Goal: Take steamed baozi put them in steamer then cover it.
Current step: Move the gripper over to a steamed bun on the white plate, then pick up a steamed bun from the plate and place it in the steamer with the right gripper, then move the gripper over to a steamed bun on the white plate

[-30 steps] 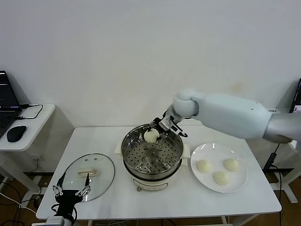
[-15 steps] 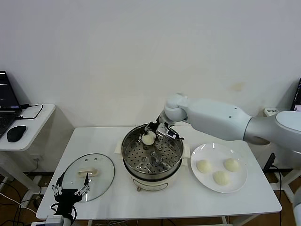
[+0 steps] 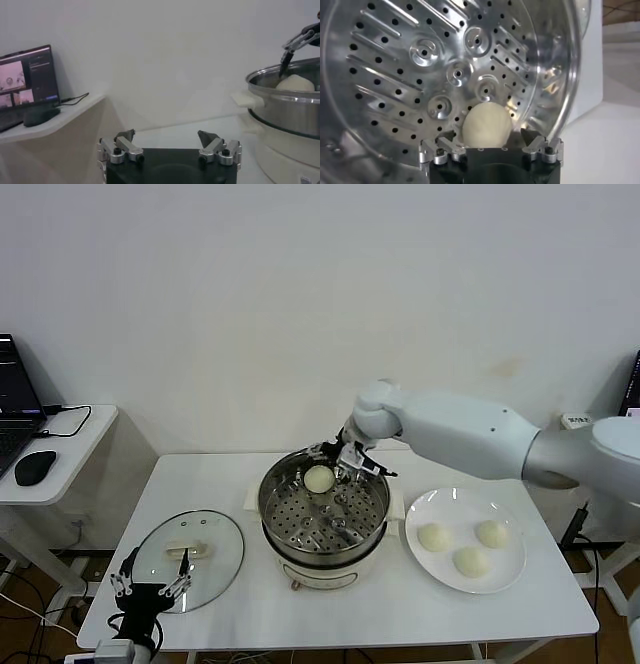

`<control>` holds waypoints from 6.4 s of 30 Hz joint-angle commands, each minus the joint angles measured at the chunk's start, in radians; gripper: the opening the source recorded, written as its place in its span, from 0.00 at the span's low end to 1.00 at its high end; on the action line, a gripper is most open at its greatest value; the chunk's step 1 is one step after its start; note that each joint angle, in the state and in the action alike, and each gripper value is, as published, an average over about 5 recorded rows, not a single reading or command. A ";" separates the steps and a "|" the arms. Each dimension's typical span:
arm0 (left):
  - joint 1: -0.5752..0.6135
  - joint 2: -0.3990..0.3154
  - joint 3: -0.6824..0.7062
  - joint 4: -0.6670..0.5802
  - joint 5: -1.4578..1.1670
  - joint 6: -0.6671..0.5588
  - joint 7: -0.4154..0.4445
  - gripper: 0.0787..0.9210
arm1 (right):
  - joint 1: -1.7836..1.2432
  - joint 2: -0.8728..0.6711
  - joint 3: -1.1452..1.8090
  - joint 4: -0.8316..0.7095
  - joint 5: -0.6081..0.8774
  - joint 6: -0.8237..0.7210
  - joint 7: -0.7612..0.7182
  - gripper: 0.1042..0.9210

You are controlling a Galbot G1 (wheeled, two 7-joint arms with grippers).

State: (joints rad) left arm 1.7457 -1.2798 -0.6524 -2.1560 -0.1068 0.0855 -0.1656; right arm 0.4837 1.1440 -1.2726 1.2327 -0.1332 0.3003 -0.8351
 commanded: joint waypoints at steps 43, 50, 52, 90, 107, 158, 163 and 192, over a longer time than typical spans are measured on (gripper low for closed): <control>0.007 0.023 -0.043 0.008 -0.015 0.004 0.007 0.88 | -0.472 -0.556 0.363 0.204 0.073 -0.579 -0.154 0.88; 0.012 0.023 -0.052 0.009 -0.018 0.003 0.007 0.88 | -0.514 -0.488 0.384 0.140 0.070 -0.575 -0.146 0.88; 0.011 0.023 -0.053 0.012 -0.019 0.003 0.007 0.88 | -0.518 -0.474 0.386 0.127 0.068 -0.573 -0.138 0.88; 0.001 0.013 -0.049 0.010 -0.016 0.002 0.005 0.88 | -0.440 -0.461 0.401 0.092 0.094 -0.578 -0.148 0.60; -0.010 0.029 -0.040 0.008 -0.020 0.003 0.006 0.88 | 0.195 -0.417 0.119 0.275 0.416 -0.731 -0.168 0.61; -0.033 0.010 -0.050 0.022 -0.026 0.001 0.006 0.88 | -0.101 0.137 0.072 0.106 0.686 -1.024 0.144 0.67; -0.035 0.013 -0.052 0.024 -0.026 0.002 0.006 0.88 | -0.017 0.057 0.082 0.160 0.668 -1.015 0.049 0.83; -0.023 0.026 -0.042 0.033 -0.016 0.001 0.006 0.88 | -0.303 -0.780 0.321 0.475 0.059 -0.566 -0.310 0.88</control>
State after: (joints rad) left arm 1.7221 -1.2540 -0.6946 -2.1222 -0.1233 0.0860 -0.1595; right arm 0.4453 0.5832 -1.1139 1.6502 0.1186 -0.3541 -1.1158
